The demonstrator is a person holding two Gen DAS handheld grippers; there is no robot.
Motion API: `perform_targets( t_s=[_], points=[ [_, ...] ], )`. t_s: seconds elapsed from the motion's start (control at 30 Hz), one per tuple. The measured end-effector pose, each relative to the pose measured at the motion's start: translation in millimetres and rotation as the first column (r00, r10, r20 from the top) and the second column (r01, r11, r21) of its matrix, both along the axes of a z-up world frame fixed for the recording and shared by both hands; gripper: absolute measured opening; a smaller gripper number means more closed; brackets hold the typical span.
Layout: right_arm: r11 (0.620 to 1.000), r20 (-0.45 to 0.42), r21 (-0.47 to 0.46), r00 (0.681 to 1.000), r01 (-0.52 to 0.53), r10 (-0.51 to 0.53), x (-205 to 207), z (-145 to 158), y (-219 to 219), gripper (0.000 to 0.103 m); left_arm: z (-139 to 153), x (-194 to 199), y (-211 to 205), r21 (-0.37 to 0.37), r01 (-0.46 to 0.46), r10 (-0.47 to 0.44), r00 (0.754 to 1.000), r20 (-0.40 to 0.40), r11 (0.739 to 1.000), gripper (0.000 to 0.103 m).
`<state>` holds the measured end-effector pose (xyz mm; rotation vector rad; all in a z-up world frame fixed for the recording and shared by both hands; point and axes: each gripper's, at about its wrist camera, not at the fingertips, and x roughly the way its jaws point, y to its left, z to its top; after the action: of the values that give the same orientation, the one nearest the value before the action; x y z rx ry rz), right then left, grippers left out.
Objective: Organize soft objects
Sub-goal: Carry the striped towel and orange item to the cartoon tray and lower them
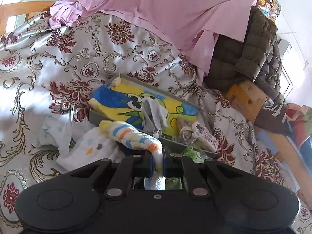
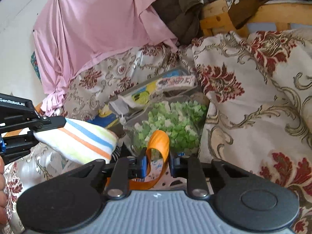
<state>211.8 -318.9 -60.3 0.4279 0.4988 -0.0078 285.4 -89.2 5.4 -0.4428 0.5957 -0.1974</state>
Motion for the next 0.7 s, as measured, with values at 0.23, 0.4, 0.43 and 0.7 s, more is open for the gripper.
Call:
perform_targets(
  t_s=[0.23, 0.4, 0.43, 0.7],
  points=[
    [1.0, 0.035, 0.01, 0.999, 0.02, -0.02, -6, 8, -5, 0.023, 29, -4, 5, -0.03, 0.013, -0.011, 0.999, 0.051, 0.999, 0.009],
    [1.0, 0.104, -0.014, 0.995, 0.003, -0.002, -4, 22, 0, 0.023, 48, -6, 4, -0.017, 0.02, -0.018, 0.995, 0.097, 1.0, 0.009],
    [1.0, 0.121, -0.026, 0.993, -0.008, 0.011, -2, 25, 2, 0.023, 51, -5, 4, -0.008, 0.024, -0.023, 0.994, 0.11, 1.0, 0.009],
    [1.0, 0.244, -0.021, 0.969, -0.023, 0.027, 54, 53, -8, 0.023, 71, 30, 0, 0.014, 0.019, -0.021, 0.987, 0.16, 1.0, 0.009]
  ],
)
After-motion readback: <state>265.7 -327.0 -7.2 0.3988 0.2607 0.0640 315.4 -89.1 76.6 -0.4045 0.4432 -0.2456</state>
